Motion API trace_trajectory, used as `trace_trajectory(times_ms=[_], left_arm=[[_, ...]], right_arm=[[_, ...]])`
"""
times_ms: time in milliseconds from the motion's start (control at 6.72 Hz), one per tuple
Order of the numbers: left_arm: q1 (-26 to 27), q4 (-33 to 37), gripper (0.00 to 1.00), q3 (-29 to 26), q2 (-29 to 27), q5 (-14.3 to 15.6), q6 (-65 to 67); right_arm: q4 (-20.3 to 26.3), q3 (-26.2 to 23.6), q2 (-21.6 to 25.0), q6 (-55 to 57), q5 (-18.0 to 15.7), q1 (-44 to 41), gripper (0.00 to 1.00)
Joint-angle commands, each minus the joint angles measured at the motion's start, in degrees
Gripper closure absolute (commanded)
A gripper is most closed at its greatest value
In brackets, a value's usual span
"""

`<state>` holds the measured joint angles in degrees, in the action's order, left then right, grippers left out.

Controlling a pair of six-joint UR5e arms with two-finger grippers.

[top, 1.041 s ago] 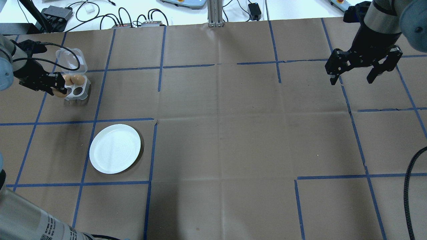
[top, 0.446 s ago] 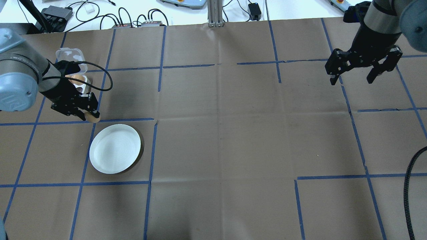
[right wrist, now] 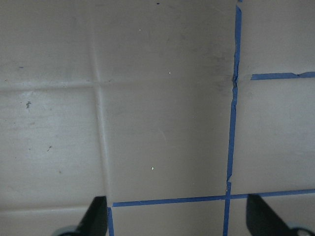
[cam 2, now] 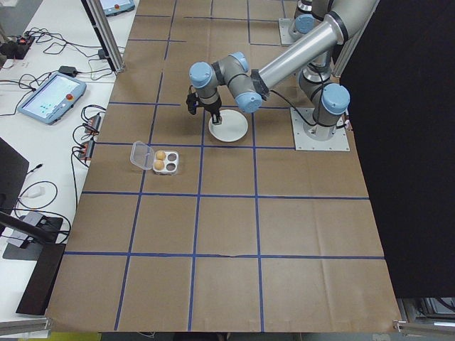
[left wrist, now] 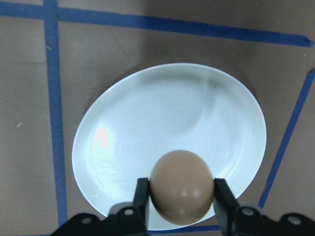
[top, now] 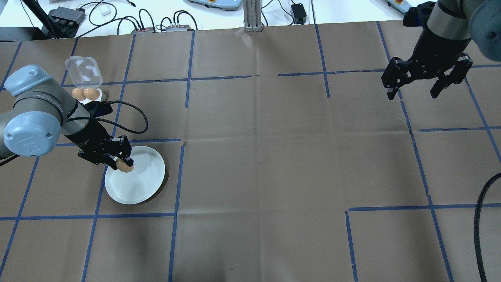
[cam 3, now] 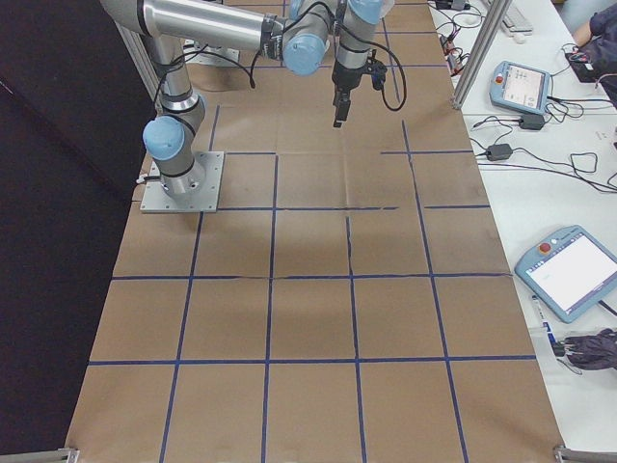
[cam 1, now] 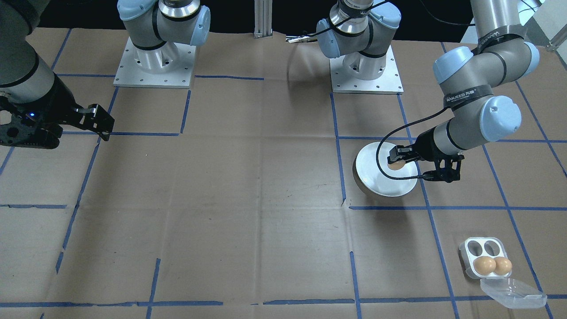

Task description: Place egg on plate

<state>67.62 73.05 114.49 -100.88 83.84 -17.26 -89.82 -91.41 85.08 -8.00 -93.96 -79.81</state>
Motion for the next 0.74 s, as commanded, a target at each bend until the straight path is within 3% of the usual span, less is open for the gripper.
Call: trace_trajectory(times_ms=[0,149,446,595], left_arm=[[-0.1,-0.5,0.24,-0.1,-0.8,0.1,0.3],[-0.2,-0.5,0.12,-0.3,-0.2,0.5,0.8],[-1.1,-3.4,0.07,-4.2,-1.3,1.1,-0.7],[-1.2,-3.4,0.06,-9.4,-3.8,4.6,-4.4]], right_arm=[[0.0,0.0,0.0,0.0,0.0,0.0,0.0],[0.0,0.0,0.0,0.0,-0.1,0.0,0.0],[0.0,0.0,0.0,0.0,0.0,0.0,0.0],[0.0,0.0,0.0,0.0,0.0,0.0,0.0]])
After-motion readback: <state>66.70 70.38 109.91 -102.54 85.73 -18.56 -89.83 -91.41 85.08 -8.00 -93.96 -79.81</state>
